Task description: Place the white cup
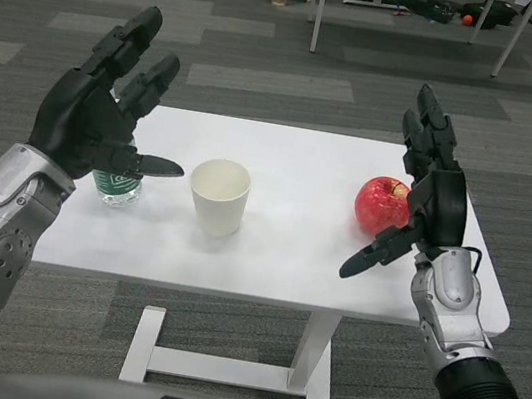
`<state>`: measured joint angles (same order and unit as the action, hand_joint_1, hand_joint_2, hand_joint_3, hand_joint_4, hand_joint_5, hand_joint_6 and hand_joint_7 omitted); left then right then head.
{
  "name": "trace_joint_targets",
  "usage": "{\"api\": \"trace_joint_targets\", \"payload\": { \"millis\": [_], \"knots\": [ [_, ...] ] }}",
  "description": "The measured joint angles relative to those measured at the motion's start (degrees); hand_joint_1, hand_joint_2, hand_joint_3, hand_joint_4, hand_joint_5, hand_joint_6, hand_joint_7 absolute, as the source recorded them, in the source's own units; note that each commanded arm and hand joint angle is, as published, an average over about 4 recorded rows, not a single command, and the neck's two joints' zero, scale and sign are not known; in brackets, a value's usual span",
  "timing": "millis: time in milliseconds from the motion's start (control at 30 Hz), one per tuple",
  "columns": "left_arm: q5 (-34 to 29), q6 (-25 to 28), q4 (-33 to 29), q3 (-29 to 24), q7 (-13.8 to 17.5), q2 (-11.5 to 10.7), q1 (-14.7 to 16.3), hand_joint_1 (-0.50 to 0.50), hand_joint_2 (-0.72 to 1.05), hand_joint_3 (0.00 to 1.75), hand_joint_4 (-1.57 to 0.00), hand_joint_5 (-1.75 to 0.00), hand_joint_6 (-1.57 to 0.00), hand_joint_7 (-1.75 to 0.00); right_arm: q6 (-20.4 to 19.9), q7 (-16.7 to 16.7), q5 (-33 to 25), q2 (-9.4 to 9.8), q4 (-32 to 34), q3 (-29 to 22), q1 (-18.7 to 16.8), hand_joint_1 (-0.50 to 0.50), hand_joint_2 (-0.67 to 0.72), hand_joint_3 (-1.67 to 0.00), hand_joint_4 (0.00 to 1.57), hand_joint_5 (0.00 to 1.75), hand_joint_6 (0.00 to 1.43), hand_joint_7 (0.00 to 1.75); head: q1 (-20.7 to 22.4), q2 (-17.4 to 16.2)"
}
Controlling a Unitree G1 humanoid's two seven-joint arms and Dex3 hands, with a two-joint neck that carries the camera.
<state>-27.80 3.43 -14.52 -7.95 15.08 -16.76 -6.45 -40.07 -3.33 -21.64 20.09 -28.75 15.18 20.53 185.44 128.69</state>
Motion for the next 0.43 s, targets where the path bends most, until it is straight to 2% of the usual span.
{"api": "trace_joint_targets", "payload": {
  "millis": [100, 300, 433],
  "knots": [
    [0.1, 0.0, 0.0, 0.0, 0.0, 0.0, 0.0, -0.50, 0.34, 0.09, 0.00, 0.00, 0.00, 0.00, 0.0, 0.0, 0.0, 0.00, -0.2, 0.0, 0.3, -0.41, 0.53, 0.00, 0.00, 0.00, 0.00, 0.00, 0.0, 0.0],
    [0.5, 0.1, 0.0, 0.0, 0.0, 0.0, 0.0, -0.50, 0.34, 0.09, 0.00, -0.05, 0.00, 0.00, 0.0, 0.0, 0.0, 0.00, -0.3, 0.0, 0.9, -0.39, 0.53, 0.00, 0.00, 0.00, 0.00, 0.02, 0.0, 0.0],
    [1.0, 0.1, 0.0, 0.0, 0.0, 0.2, 0.0, -0.50, 0.34, 0.09, 0.00, 0.00, 0.00, 0.00, 0.0, 0.0, 0.0, 0.00, -0.3, 0.0, 0.9, -0.38, 0.53, 0.00, 0.00, 0.00, 0.00, 0.02, -0.1, 0.2]
  ]
}}
